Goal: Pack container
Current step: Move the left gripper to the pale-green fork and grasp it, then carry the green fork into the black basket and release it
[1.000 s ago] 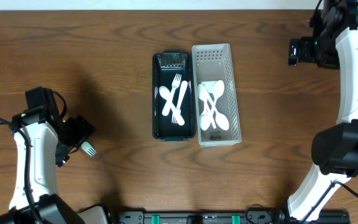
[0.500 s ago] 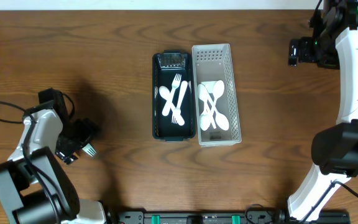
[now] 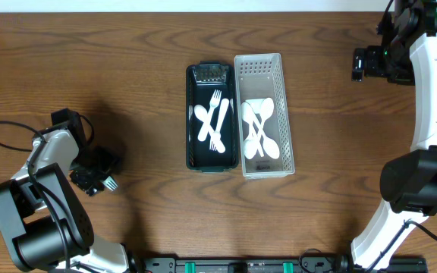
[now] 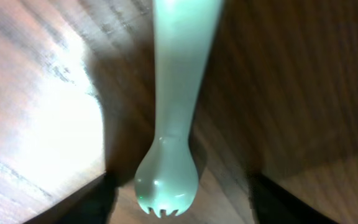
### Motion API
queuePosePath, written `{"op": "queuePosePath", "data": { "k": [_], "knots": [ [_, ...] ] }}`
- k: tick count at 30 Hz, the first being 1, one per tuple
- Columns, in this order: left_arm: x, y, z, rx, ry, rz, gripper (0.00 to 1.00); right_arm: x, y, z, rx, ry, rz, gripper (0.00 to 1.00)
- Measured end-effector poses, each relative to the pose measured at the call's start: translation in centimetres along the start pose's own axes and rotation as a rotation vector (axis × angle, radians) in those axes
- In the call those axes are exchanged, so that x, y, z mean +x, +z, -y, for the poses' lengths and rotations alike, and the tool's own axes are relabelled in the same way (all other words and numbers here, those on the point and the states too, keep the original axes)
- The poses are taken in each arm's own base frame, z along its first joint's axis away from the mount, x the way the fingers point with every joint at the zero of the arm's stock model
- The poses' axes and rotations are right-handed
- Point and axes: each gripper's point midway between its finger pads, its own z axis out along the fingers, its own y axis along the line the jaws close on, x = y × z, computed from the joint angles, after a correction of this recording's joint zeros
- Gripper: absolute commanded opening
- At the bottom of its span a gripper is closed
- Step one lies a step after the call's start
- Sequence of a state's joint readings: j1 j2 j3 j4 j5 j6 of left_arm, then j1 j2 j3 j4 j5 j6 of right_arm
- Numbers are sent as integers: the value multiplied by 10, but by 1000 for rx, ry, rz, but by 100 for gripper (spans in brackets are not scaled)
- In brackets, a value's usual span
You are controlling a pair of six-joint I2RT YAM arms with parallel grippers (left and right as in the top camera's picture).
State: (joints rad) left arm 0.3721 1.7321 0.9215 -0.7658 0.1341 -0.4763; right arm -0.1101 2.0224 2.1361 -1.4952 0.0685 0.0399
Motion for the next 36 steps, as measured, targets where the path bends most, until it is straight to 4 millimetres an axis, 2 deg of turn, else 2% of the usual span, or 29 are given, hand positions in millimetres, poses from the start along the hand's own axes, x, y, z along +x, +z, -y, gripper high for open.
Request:
{"op": "queuePosePath", "data": {
  "k": [3,6,17,29,36],
  "knots": [
    [0,0,0,2,7,0,44,0,0,0,0,0,0,99],
    [-1,0,1,4,2,3,38,0,0,0,0,0,0,99],
    [-2,0,1,6,3,6,37,1,0,0,0,0,-5,99],
    [-5,0,3,14,3,19,25,1,0,0,0,0,-6,99],
    [-9,-1,6,23,7,37,23,2,0,0,0,0,-6,99]
  ]
}}
